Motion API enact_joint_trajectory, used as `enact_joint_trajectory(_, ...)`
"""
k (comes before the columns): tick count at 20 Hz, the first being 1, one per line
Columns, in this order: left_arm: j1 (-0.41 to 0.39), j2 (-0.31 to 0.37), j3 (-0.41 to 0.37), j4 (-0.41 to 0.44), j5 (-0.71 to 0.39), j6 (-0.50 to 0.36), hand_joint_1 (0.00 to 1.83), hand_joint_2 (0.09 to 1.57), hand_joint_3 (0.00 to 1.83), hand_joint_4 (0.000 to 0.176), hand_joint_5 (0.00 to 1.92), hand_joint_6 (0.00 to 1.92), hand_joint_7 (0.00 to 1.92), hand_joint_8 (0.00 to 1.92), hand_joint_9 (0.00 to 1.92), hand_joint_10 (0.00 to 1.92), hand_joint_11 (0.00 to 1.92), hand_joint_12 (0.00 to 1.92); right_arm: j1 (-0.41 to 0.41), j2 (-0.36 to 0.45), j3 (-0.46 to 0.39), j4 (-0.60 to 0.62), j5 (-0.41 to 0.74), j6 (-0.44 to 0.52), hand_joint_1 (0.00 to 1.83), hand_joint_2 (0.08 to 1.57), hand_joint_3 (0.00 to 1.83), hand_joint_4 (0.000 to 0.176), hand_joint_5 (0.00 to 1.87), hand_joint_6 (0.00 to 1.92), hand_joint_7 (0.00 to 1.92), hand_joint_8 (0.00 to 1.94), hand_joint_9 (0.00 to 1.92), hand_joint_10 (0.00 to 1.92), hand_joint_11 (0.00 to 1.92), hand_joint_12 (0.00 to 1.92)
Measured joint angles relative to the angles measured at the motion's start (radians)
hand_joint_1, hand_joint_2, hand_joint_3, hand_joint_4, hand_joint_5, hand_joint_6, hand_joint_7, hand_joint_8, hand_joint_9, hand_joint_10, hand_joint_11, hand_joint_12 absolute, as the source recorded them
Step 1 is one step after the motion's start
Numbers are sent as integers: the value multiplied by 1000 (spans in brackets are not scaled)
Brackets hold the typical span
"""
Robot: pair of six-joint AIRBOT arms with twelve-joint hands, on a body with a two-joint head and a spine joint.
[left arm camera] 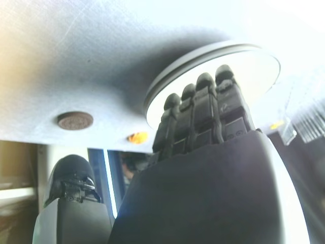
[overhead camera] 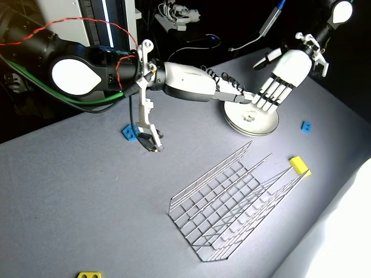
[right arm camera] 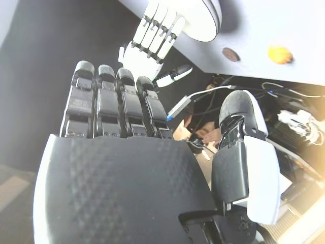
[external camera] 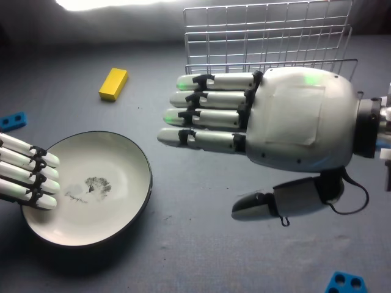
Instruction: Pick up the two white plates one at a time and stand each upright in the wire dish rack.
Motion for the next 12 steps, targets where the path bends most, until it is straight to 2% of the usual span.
enact_joint_trajectory(12, 41, -14, 8, -7, 11, 19, 0, 1070, 4, 0, 3, 0, 0, 0, 0, 0, 0, 0, 4, -80, 53, 35, -17, -22, 149, 1180, 1, 0, 0, 0, 0, 0, 0, 0, 0, 0)
